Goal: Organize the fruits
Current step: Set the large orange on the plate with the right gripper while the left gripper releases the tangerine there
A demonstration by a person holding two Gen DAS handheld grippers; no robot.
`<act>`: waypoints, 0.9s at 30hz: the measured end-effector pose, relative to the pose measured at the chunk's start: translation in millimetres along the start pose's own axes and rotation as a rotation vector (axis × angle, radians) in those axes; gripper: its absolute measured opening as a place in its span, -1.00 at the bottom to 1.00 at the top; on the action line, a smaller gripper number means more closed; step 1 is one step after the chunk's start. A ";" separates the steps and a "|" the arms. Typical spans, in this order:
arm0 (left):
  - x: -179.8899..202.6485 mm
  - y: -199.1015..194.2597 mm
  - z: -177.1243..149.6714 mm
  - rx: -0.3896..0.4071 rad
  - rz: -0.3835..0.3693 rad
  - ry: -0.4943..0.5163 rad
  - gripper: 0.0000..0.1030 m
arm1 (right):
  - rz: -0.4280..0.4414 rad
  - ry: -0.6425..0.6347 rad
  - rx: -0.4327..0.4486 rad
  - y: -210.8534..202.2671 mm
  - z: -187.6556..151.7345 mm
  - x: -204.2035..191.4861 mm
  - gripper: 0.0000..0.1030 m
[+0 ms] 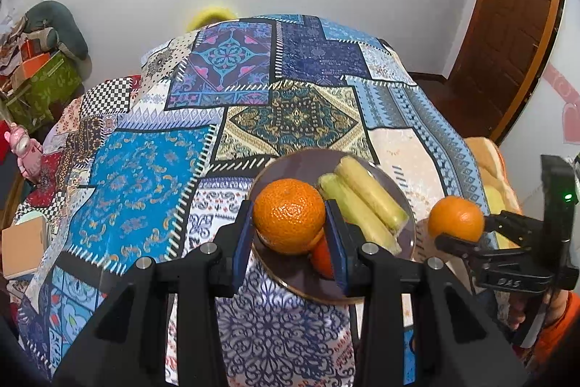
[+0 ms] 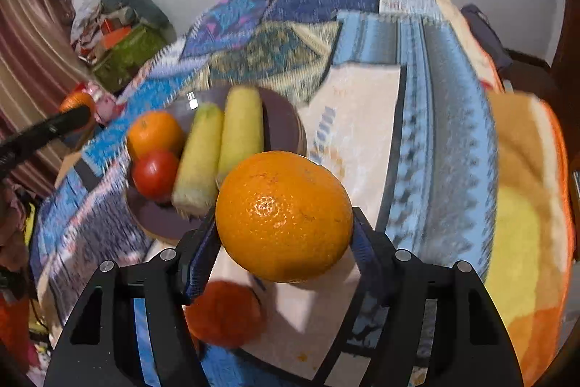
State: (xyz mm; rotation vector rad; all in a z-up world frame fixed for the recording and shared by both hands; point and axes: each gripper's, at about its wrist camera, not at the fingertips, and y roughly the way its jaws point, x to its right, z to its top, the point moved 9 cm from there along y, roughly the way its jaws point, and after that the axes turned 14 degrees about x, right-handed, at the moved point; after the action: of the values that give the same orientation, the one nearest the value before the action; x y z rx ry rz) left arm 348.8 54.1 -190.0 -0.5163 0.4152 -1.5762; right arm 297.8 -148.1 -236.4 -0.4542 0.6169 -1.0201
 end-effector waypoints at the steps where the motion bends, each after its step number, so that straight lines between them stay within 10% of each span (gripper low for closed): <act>1: -1.2 2.7 2.2 -0.001 -0.002 -0.003 -0.26 | -0.002 -0.011 0.015 -1.0 6.2 -1.9 0.25; 27: -5.0 112.6 -11.9 -0.168 -0.039 0.040 -0.27 | 0.047 -0.181 0.013 78.2 54.5 -60.1 0.26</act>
State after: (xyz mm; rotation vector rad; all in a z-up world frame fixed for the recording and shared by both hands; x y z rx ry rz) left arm 435.8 50.5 -262.6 -0.6249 0.5741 -1.5993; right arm 361.4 -55.4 -228.2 -0.5123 0.4568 -0.9262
